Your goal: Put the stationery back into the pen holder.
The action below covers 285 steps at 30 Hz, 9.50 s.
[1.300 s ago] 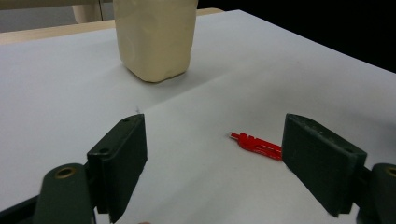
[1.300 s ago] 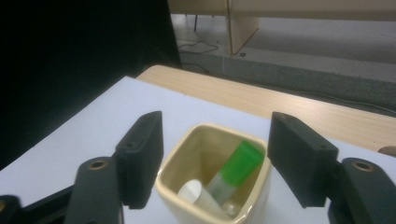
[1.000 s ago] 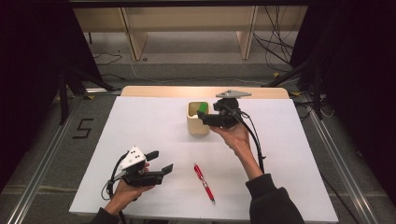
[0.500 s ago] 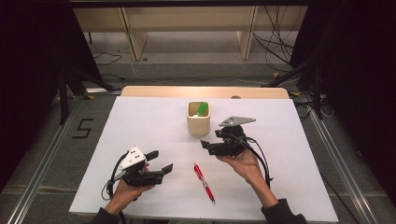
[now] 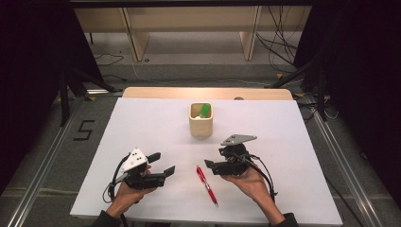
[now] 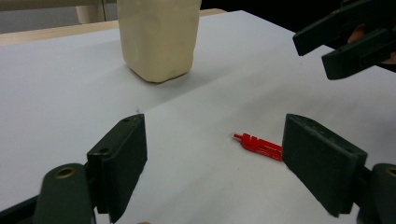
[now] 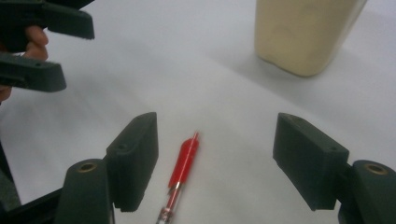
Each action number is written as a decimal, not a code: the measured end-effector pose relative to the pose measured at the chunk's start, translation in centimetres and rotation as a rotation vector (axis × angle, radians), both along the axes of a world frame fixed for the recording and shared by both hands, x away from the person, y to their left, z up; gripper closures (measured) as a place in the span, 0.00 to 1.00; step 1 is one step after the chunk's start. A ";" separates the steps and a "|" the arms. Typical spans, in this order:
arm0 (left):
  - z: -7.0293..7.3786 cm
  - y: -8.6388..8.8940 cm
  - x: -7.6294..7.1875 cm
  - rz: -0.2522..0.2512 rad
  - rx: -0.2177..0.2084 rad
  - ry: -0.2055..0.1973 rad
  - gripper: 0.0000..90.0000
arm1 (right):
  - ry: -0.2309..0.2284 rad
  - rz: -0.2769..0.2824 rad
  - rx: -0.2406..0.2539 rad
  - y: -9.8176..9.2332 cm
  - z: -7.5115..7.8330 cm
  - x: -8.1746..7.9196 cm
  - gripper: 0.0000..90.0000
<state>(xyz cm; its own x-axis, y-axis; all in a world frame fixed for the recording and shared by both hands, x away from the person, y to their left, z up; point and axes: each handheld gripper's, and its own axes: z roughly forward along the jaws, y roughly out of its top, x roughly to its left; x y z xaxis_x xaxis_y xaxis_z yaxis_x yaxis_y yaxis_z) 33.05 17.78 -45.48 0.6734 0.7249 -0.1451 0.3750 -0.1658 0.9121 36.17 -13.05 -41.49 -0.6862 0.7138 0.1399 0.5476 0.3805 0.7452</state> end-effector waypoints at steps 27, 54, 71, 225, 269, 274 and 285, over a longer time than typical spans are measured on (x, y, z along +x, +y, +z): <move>0.0 0.0 0.0 -0.002 0.001 0.000 0.24 | 0.124 0.087 -0.164 1.4 -2.9 -3.7 0.47; 0.0 -0.1 -0.1 -0.003 0.001 0.000 0.24 | 0.158 0.074 -0.265 2.9 -5.5 -5.1 0.67; 0.0 -0.2 -0.1 -0.008 0.007 -0.001 0.24 | 0.128 0.049 -0.325 3.3 -5.8 -5.2 0.88; 3.5 -13.6 2.5 -0.807 0.743 0.269 0.88 | -0.969 0.563 -0.805 0.4 -4.8 -13.4 0.62; 5.7 -8.1 7.0 -0.232 0.284 0.115 0.87 | -0.271 -0.086 0.107 -9.2 -2.4 -7.7 0.36; 6.1 -7.7 7.4 -0.175 0.209 0.086 0.87 | -0.266 -0.101 0.129 -9.5 -2.4 -7.6 0.33; 6.7 -7.0 9.4 -0.057 0.102 0.050 0.87 | -0.282 -0.119 0.154 -9.9 -2.7 -7.8 0.30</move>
<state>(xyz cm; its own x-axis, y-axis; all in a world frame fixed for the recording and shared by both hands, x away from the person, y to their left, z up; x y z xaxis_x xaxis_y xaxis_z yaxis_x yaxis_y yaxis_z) 42.41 10.73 -38.76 0.7079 0.6982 -0.1069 0.4070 -0.2794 0.8696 28.38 -22.92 -44.14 -0.6261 0.7766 0.0690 0.3454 0.1970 0.9175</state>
